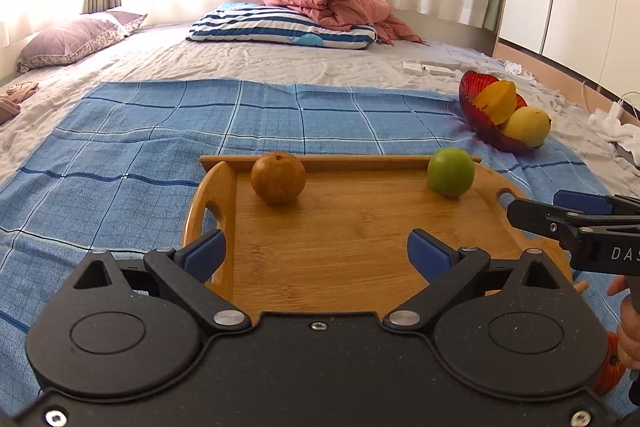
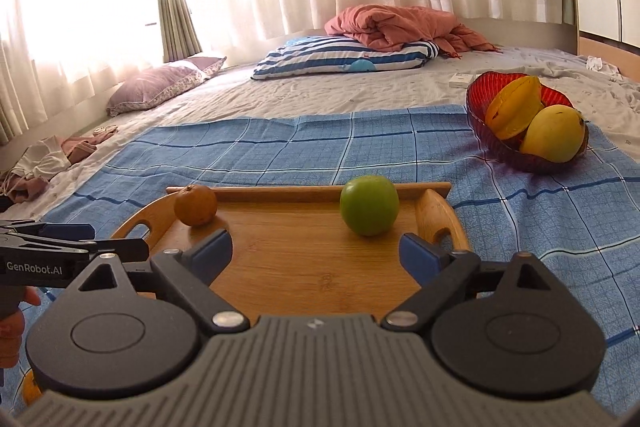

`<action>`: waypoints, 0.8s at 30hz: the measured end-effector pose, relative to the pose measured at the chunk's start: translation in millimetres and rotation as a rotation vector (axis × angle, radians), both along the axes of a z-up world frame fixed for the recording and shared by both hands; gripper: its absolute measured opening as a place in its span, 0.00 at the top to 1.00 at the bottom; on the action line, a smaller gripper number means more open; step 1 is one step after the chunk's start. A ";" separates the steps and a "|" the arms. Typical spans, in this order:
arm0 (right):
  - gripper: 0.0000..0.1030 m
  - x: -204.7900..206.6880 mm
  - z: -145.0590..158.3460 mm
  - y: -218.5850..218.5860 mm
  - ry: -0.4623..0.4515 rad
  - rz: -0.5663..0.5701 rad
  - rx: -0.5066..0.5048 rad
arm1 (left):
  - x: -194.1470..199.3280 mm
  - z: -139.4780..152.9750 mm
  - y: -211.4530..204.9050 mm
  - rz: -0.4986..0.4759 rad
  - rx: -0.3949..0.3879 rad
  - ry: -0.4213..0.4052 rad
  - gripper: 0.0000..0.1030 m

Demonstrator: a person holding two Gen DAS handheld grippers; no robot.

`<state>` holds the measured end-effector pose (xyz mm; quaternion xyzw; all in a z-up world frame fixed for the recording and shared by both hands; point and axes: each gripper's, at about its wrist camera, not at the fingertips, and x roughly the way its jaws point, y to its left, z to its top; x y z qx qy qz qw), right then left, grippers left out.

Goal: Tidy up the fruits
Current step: 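Withdraw both open tools from the tray back toward the loose fruits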

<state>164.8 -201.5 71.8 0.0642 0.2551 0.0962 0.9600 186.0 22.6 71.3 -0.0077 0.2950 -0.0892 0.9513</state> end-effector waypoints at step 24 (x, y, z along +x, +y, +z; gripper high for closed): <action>0.01 -128.1 -33.1 18.6 -0.155 -0.053 -0.114 | -115.6 -22.4 9.2 0.038 -0.011 -0.083 0.03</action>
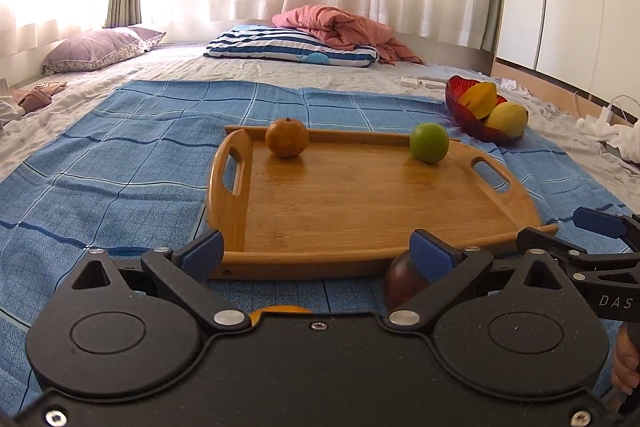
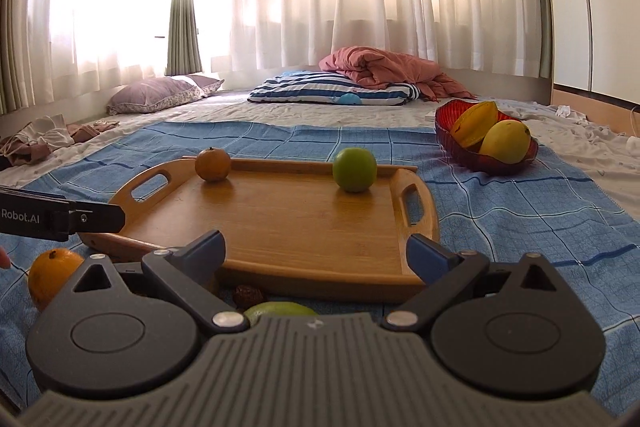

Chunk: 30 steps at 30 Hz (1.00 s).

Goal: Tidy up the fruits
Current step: 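Withdraw both open tools from the tray back toward the loose fruits, then grasp the large blemished orange with the left tool while the right tool grasps another green apple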

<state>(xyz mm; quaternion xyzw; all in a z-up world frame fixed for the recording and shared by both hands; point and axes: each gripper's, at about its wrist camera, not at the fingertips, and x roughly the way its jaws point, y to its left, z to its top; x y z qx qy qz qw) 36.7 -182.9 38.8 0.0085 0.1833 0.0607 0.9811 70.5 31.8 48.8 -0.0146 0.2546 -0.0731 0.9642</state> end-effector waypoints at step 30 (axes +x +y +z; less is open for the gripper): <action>0.08 -51.9 -32.6 38.1 0.013 -0.016 -0.098 | -67.1 -39.3 -8.8 0.087 0.100 -0.052 0.03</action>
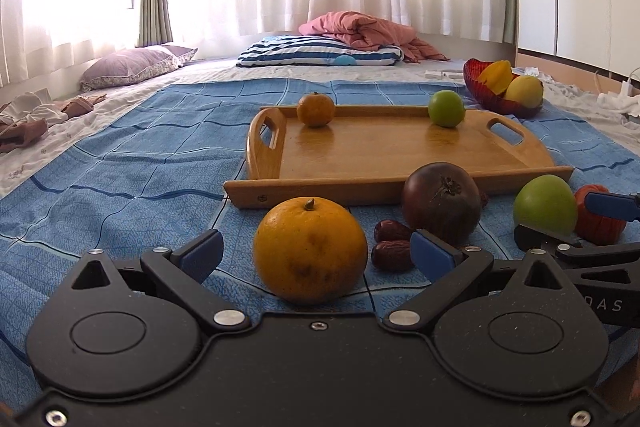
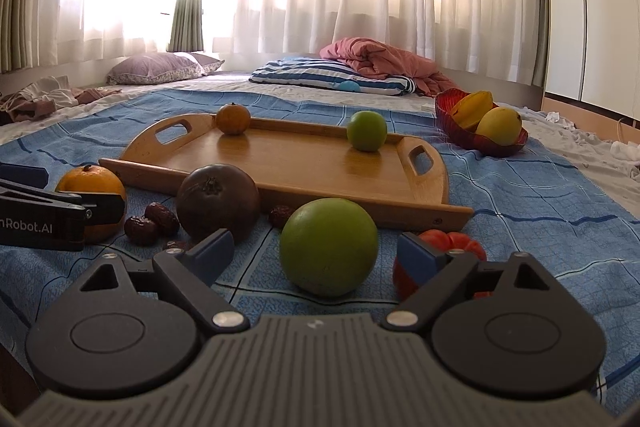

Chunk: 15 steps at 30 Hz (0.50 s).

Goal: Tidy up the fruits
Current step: 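Grasp the large blemished orange with the left tool while the right tool grasps another green apple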

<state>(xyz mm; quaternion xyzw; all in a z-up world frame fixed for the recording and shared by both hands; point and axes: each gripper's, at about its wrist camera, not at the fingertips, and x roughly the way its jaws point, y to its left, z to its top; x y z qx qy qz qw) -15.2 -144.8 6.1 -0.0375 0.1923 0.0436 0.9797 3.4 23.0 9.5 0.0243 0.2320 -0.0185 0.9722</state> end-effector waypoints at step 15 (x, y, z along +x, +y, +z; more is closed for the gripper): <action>0.11 -1.9 -2.6 7.2 -0.015 -0.012 -0.043 | -2.6 -1.5 0.6 -0.010 0.022 -0.027 0.12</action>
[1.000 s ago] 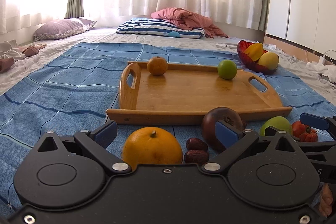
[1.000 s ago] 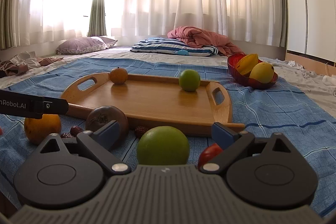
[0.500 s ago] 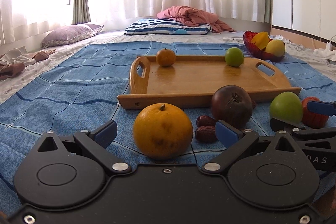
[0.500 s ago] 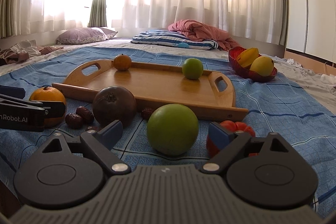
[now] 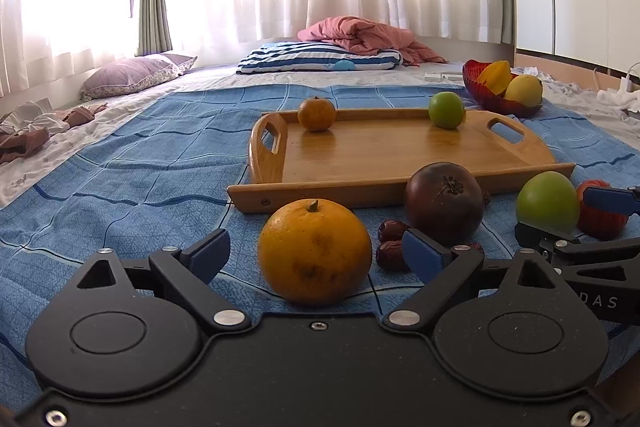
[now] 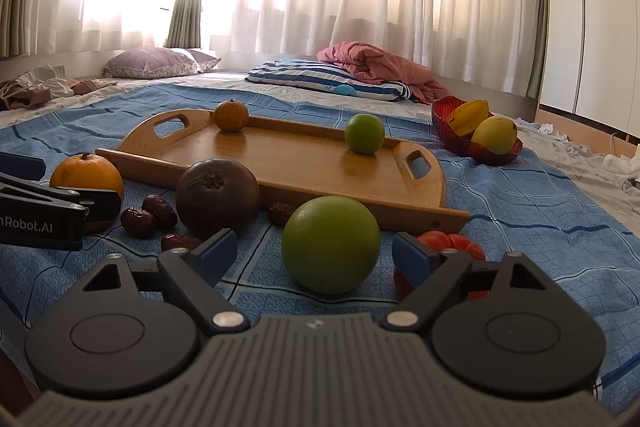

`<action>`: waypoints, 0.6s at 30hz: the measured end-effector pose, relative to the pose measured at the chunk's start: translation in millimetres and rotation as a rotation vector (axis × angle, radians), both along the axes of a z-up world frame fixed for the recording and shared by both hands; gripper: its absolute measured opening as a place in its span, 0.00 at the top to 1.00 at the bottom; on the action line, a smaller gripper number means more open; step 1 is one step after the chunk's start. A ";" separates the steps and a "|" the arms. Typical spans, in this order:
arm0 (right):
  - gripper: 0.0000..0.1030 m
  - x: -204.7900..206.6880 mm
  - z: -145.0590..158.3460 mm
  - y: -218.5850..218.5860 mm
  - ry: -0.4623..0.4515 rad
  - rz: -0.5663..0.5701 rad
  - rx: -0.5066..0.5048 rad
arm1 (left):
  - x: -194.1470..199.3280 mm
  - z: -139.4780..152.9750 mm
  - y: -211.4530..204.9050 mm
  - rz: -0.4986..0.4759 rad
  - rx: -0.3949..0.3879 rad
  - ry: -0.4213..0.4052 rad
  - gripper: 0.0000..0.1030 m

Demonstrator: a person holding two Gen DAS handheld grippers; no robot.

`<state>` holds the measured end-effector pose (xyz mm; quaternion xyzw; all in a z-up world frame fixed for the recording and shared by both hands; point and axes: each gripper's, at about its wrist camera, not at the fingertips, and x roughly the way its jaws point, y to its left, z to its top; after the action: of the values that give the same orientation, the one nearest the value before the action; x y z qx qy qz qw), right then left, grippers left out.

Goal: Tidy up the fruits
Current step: 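Grasp the large blemished orange with the left tool while the right tool grasps another green apple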

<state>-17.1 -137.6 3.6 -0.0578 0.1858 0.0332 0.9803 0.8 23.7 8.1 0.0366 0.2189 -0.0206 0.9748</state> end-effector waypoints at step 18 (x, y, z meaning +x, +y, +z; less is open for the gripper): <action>0.15 5.7 -0.2 0.0 0.003 -0.006 -0.003 | 7.8 -1.5 6.1 0.020 -0.002 0.016 0.26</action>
<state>-11.4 -137.6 3.4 -0.0585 0.1874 0.0299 0.9801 8.6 29.8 6.6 0.0332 0.2268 -0.0114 0.9733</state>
